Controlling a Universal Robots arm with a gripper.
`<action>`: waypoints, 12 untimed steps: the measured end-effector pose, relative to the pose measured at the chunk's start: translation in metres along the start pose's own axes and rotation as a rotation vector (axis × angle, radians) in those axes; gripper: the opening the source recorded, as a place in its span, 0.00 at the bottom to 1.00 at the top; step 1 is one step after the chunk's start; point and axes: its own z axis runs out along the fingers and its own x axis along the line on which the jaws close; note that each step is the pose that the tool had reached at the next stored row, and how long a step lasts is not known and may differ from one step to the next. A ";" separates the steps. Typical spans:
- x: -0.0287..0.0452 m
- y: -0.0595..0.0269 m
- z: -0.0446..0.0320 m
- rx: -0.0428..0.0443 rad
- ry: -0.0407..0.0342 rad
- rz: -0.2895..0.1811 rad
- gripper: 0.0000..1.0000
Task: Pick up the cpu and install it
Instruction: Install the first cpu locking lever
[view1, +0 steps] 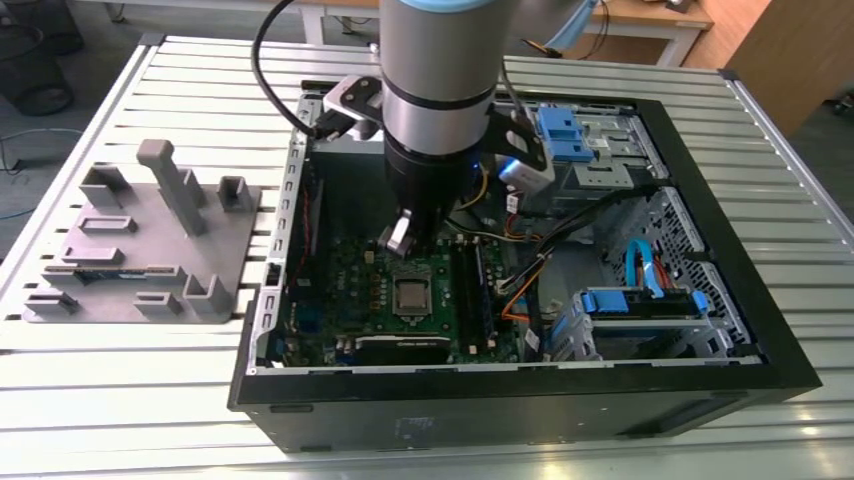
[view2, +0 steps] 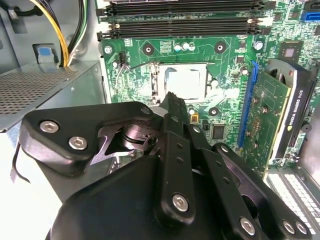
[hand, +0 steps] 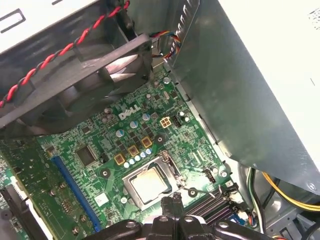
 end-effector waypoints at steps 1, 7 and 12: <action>-0.0007 0.0004 0.0000 0.0000 0.0000 0.000 0.11; -0.0073 0.0045 0.0005 0.0000 0.0001 0.000 0.11; -0.0137 0.0085 0.0009 0.0000 0.0001 0.000 0.11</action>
